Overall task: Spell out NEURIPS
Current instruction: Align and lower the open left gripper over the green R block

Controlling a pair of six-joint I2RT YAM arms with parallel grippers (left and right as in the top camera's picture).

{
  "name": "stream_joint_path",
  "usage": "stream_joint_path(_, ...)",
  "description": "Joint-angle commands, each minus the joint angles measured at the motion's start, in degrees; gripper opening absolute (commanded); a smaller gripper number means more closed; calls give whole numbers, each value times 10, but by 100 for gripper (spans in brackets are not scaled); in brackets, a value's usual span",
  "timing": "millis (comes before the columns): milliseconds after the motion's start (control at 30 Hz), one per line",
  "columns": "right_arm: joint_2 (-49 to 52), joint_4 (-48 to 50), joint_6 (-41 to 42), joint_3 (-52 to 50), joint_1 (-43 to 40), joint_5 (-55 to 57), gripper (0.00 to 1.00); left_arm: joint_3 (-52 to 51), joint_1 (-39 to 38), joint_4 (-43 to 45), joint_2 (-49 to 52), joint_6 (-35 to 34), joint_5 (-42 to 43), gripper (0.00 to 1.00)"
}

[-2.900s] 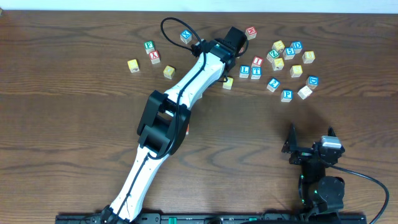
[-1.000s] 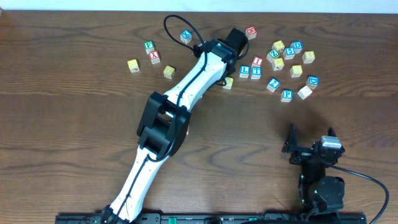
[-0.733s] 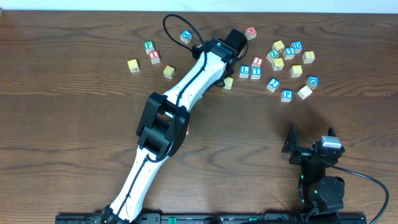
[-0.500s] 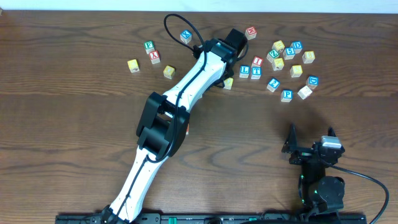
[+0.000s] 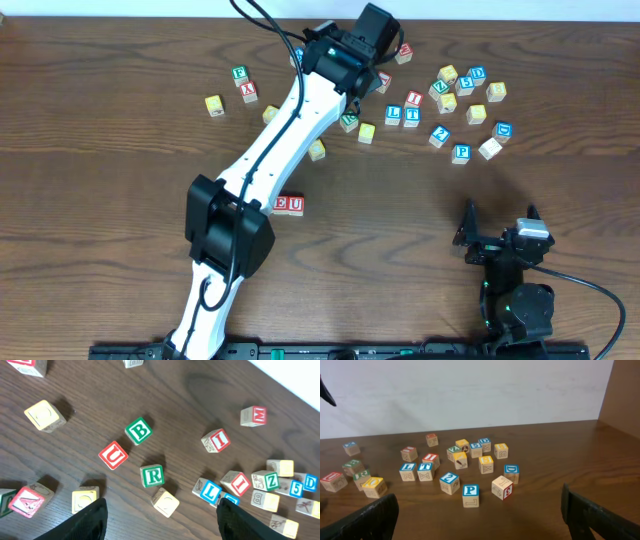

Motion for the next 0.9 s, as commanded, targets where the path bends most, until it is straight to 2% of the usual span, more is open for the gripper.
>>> stream_joint_path(0,-1,-3,-5,-1,1,1,99,0,-2,9,16,16,-8,69)
stream_joint_path(267,-1,-3,-5,-1,1,1,99,0,-4,59,38,34,2,69)
stream_joint_path(867,-1,-3,-5,-1,1,1,99,-3,-4,52,117,37,12,69)
